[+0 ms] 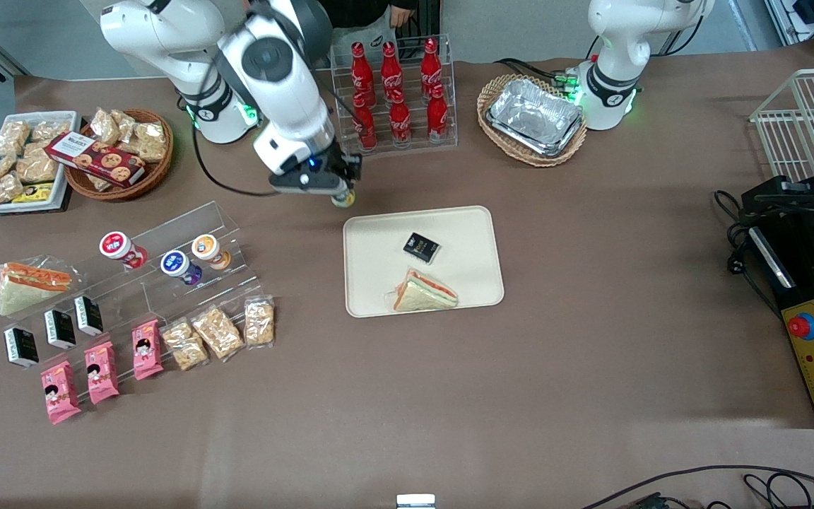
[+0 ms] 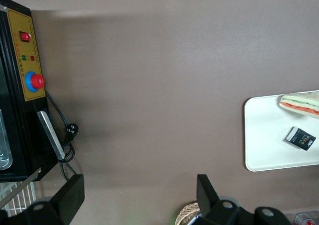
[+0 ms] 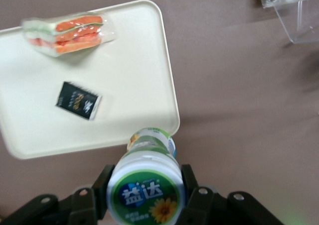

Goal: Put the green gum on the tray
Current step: 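Lift the green gum bottle and carry it over the cream tray, then lower the bottle onto the tray beside the black packet and release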

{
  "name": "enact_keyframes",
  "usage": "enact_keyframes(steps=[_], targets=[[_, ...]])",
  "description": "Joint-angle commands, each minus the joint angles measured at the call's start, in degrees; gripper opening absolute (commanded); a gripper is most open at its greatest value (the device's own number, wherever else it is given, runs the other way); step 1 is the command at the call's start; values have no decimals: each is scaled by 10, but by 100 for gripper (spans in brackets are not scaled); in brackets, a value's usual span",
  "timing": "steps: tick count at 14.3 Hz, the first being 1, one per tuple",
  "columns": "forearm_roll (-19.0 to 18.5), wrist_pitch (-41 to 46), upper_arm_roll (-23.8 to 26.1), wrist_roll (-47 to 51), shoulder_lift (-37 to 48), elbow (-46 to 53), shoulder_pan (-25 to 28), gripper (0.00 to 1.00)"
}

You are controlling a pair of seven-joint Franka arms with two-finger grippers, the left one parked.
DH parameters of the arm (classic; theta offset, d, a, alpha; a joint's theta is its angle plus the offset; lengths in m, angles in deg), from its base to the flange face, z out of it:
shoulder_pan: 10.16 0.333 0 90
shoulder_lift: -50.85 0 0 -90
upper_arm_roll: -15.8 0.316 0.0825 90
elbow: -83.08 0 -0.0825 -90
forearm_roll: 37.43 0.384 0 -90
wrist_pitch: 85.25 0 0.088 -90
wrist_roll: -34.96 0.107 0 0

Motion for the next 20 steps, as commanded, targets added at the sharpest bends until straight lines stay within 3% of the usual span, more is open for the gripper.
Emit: enact_keyframes(steps=[1,4,18,20], targets=[[-105,-75,2,88,-120,20,30,25],[-181,-119,3,140,-185,22,45,25],[-244,-179,-17,141,-295,30,49,27],[-247,-193,-25,141,-304,30,51,32]])
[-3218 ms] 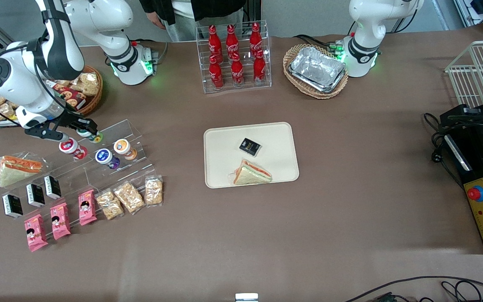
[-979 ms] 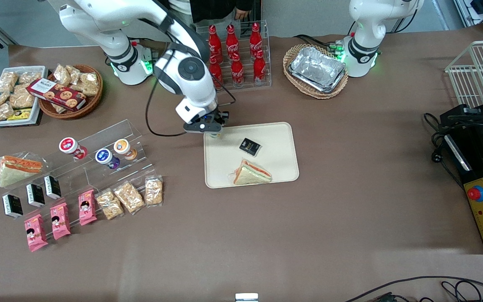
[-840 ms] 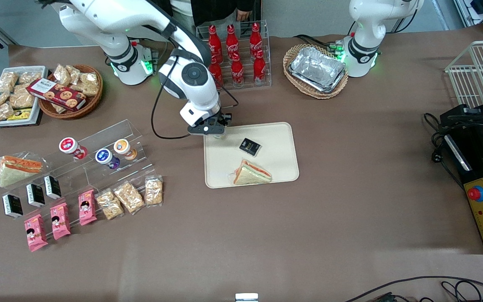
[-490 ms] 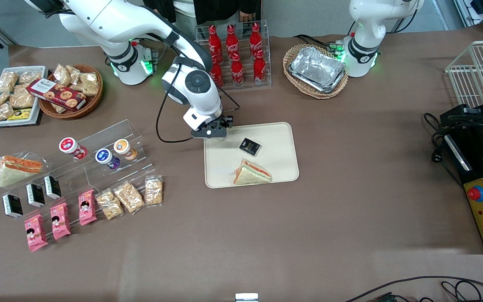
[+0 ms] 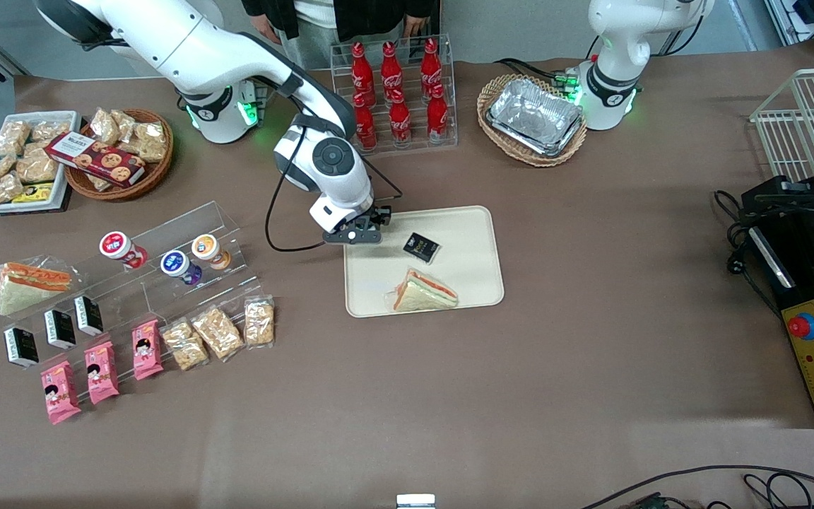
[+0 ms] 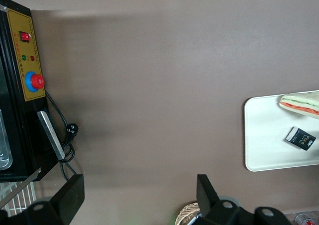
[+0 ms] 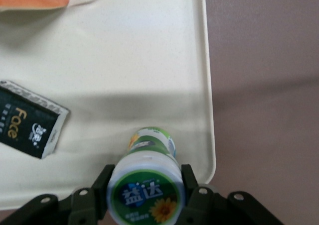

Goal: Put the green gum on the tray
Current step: 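Lower the bottle onto the tray beside the black packet and release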

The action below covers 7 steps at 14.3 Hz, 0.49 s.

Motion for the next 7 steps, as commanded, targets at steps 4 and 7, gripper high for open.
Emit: enact_keyframes(steps=[4,7], targets=[[-23,-18,-7,13,-30,22,-3,100],[-19,33,-2,3,24,20,-7,100]])
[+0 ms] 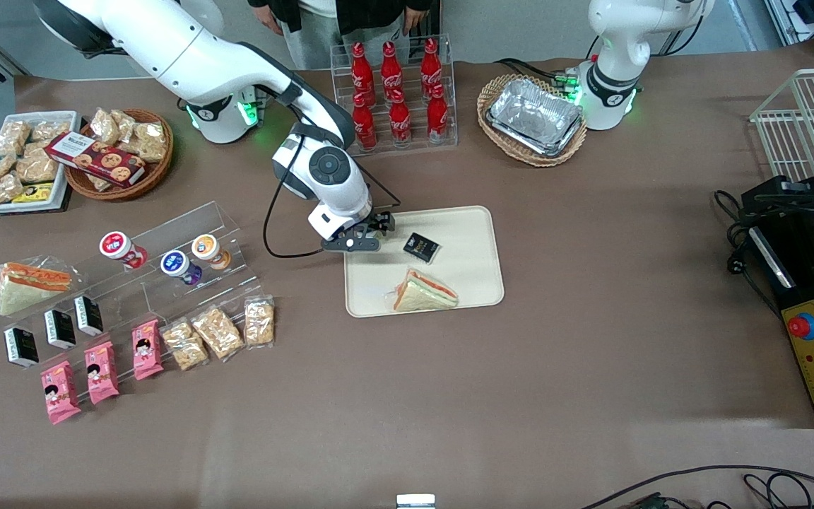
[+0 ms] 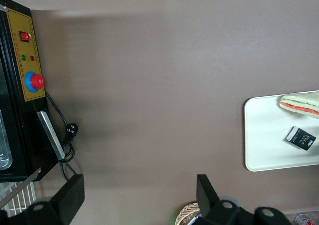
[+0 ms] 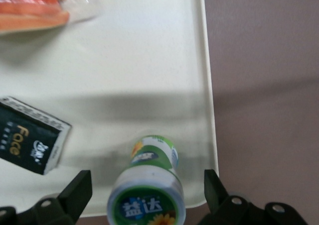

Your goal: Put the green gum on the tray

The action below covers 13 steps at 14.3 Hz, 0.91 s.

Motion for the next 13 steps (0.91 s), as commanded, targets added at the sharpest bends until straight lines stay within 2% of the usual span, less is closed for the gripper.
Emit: enact_keyframes(steps=[1,3,5,6,7,10,13], targets=[[-12,98,16,-5,66,11,-5,100],[15,175,29,-57,132,14,-11,100],[122,218,24,-110,197,16,-12,100],[161,235,14,-136,228,16,-20,100],[181,265,0,-163,255,16,-26,100],[190,334,-78,-299,339,14,-26,100],[210,380,-207,-432,403,9,-29,100]])
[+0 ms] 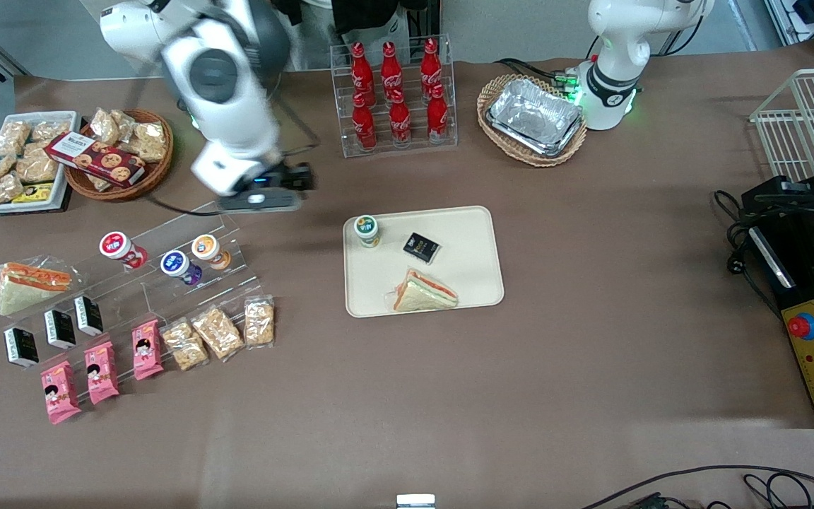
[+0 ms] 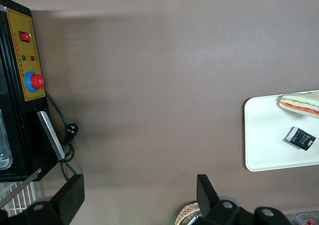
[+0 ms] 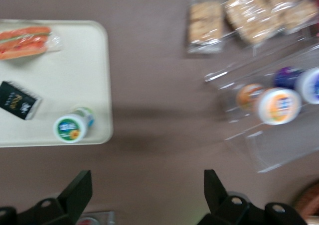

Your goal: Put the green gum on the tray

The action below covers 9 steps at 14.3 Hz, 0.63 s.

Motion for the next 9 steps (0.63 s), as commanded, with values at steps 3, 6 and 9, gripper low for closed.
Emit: enact_keyframes(steps=[3,6,9], targets=[[22,76,-207,-193,111,-16,-5,100],[-2,93,-290,-273,117,3,-6,100],[-16,117,-354,-314,78,83,-7,100]])
